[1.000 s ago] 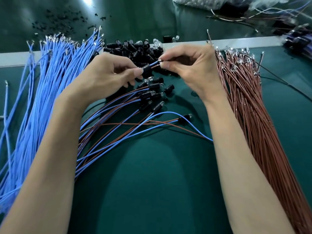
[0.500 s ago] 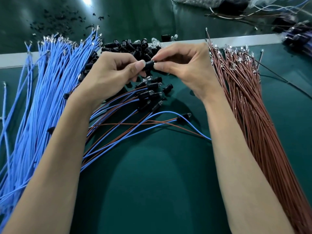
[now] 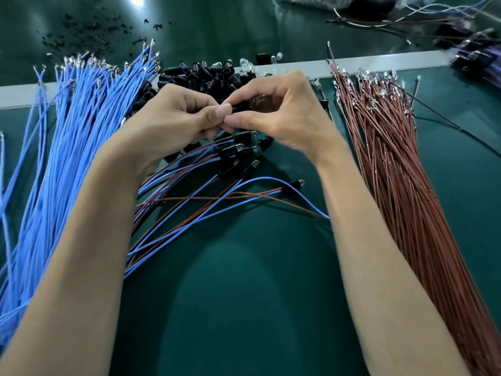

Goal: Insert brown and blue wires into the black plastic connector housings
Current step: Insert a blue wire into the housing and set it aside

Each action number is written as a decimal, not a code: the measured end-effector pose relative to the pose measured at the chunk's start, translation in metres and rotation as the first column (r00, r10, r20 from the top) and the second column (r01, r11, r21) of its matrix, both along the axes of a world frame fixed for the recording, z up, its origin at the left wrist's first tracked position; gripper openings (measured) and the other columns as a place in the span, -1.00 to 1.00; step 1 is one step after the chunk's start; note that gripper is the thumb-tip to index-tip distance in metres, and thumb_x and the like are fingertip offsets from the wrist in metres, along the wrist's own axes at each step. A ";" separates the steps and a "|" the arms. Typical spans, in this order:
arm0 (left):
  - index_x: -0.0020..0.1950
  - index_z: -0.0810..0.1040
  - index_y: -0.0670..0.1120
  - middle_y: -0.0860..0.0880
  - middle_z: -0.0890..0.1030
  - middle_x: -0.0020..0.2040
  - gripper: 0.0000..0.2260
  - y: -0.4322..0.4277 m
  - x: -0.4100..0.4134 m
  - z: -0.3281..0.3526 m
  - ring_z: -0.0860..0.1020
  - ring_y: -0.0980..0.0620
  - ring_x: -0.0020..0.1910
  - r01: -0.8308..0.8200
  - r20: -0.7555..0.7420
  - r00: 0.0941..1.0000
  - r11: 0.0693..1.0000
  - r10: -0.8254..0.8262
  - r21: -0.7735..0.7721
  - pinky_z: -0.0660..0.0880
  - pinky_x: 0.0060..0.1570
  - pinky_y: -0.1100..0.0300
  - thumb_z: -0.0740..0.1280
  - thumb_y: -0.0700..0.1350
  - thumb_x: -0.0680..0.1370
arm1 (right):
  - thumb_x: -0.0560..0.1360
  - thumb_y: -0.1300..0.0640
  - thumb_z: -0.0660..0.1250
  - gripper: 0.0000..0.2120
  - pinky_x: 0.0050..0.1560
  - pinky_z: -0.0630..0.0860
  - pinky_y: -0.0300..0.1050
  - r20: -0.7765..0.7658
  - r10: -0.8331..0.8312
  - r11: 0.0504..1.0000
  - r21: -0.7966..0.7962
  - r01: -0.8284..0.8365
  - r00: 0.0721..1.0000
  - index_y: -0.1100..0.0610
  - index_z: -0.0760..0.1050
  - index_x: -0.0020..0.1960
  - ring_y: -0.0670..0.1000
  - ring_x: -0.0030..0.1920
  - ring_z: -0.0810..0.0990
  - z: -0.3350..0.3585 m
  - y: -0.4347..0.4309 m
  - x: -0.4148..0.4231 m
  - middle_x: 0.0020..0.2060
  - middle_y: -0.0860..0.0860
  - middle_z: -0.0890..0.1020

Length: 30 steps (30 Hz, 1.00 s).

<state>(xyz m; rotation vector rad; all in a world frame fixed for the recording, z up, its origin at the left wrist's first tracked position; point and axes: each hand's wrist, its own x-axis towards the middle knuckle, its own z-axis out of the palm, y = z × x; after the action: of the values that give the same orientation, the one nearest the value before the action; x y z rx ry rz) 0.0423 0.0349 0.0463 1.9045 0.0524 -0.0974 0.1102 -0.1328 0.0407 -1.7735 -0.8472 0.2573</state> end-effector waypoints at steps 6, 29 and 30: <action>-0.35 0.61 -0.02 0.01 0.50 -0.42 -0.77 0.000 0.001 0.001 0.39 0.16 -0.39 -0.016 -0.077 0.997 0.998 0.020 0.061 0.29 -0.36 0.35 0.34 0.02 0.47 | 0.39 0.35 0.48 -0.89 -0.25 0.45 -0.32 -0.070 0.010 1.000 -0.025 -0.011 0.997 0.25 0.61 -0.10 -0.18 -0.32 0.55 0.000 -0.006 0.000 -0.32 0.05 0.62; -0.34 0.65 0.01 0.09 0.55 -0.49 -0.74 0.002 0.003 -0.004 0.41 0.15 -0.49 -0.027 -0.100 0.993 0.960 0.057 0.279 0.30 -0.49 0.44 0.37 0.08 0.51 | 0.39 0.27 0.50 -0.90 -0.19 0.45 -0.33 -0.076 -0.042 0.959 -0.283 0.019 0.996 0.21 0.63 -0.11 -0.17 -0.29 0.55 0.001 -0.009 0.003 -0.28 0.01 0.64; -0.31 0.66 0.01 0.05 0.60 -0.44 -0.74 0.004 0.002 -0.003 0.48 0.07 -0.43 -0.003 -0.092 0.995 0.946 0.035 0.323 0.40 -0.39 0.37 0.36 0.09 0.51 | 0.38 0.25 0.51 -0.86 -0.19 0.44 -0.35 -0.037 -0.031 0.930 -0.368 0.015 0.999 0.18 0.64 -0.07 -0.18 -0.28 0.54 0.005 -0.008 0.003 -0.26 -0.01 0.64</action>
<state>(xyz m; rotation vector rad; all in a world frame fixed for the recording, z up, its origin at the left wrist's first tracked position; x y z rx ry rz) 0.0446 0.0389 0.0438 2.2257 0.1607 -0.1771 0.1132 -0.1404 0.0455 -2.1167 -0.7835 0.4616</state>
